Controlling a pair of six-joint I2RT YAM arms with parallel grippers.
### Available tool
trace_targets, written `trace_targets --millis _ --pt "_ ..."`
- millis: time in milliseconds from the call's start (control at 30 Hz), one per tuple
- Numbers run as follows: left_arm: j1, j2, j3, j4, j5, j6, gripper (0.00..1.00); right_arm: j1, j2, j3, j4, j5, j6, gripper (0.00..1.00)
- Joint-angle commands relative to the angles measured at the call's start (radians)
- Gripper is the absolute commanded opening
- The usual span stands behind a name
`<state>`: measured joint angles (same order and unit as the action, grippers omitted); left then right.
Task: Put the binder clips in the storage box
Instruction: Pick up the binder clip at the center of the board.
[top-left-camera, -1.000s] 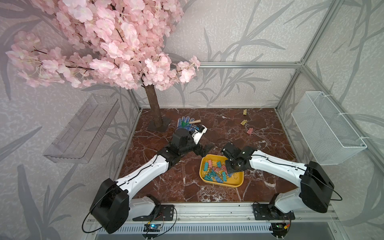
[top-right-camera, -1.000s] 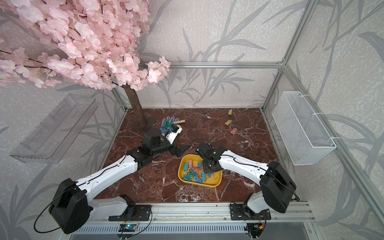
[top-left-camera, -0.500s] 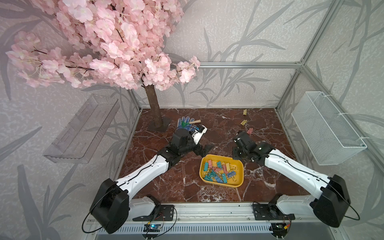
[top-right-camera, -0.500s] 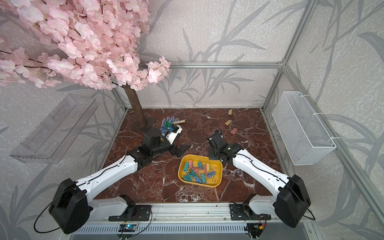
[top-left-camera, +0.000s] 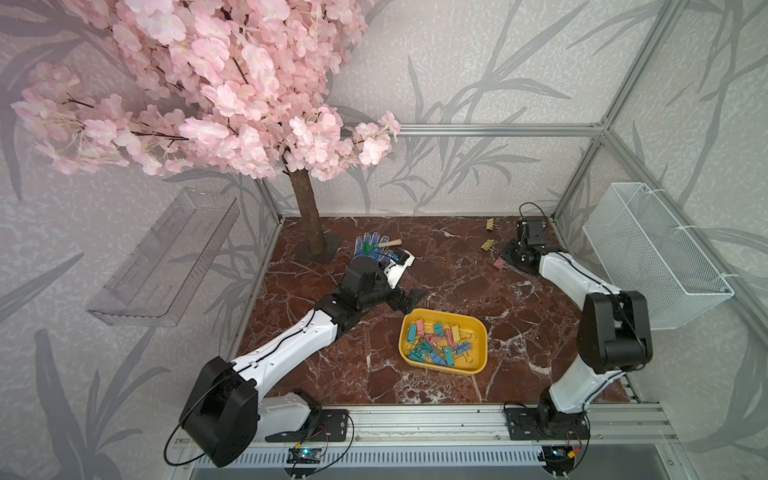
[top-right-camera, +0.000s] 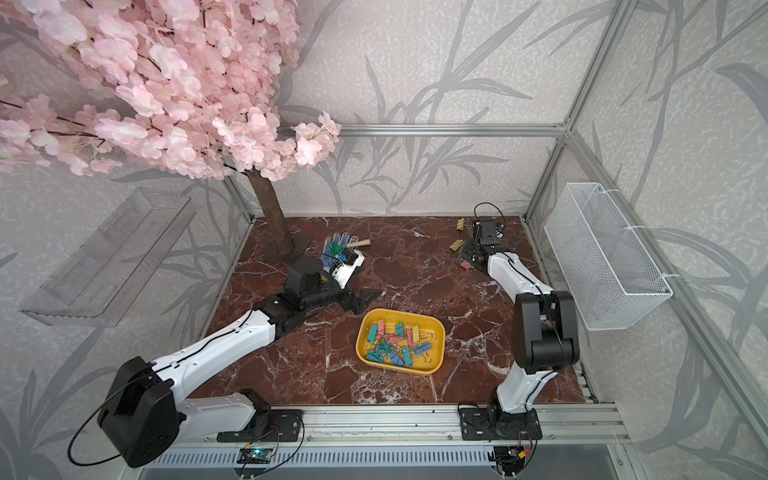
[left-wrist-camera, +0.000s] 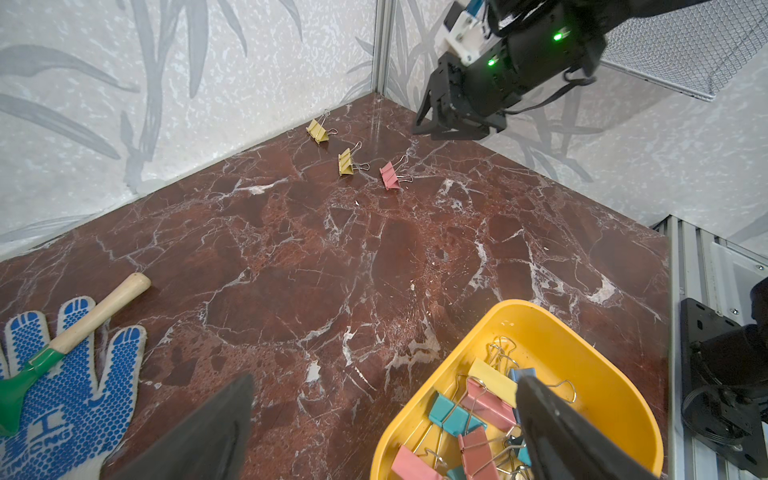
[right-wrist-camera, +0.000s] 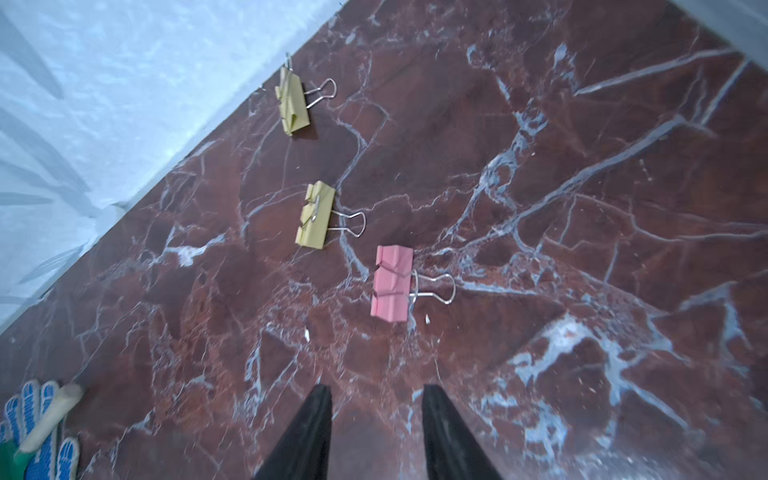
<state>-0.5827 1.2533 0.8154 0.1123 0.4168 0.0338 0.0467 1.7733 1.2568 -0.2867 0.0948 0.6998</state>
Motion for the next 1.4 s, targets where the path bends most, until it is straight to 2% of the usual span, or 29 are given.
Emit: trace_targets --millis 0,267,433,500,567,700,867,1033,1200,1367 --pt "-0.004 -0.005 -0.005 0.003 -0.010 0.020 1.00 -0.043 0.085 0.058 0.052 -0.091 0.049 0.41" --pt "-0.003 -0.011 -0.005 0.001 -0.015 0.023 1.00 -0.113 0.247 0.130 0.101 -0.226 0.128 0.40" --pt "-0.004 -0.008 -0.004 -0.002 -0.014 0.021 1.00 -0.120 0.277 0.159 0.089 -0.305 0.135 0.13" --pt "-0.005 -0.008 -0.002 -0.001 -0.015 0.019 1.00 -0.120 0.256 0.130 0.104 -0.305 0.142 0.09" --pt "-0.003 -0.008 -0.002 -0.001 -0.013 0.020 1.00 -0.120 0.228 0.099 0.119 -0.305 0.147 0.01" --pt "-0.003 -0.008 -0.001 -0.001 -0.012 0.018 1.00 -0.120 0.171 0.049 0.136 -0.327 0.141 0.00" --pt "-0.004 -0.009 -0.004 0.000 -0.012 0.017 1.00 -0.121 0.043 -0.050 0.159 -0.376 0.153 0.00" --pt "-0.005 -0.015 -0.004 0.002 -0.009 0.018 1.00 -0.120 -0.172 -0.180 0.154 -0.426 0.152 0.00" --pt "-0.005 -0.015 -0.004 0.008 0.000 0.011 1.00 -0.114 -0.438 -0.270 0.049 -0.447 0.111 0.00" --pt "-0.007 -0.010 -0.007 0.010 0.003 0.005 1.00 -0.080 -0.701 -0.292 -0.166 -0.496 0.032 0.00"
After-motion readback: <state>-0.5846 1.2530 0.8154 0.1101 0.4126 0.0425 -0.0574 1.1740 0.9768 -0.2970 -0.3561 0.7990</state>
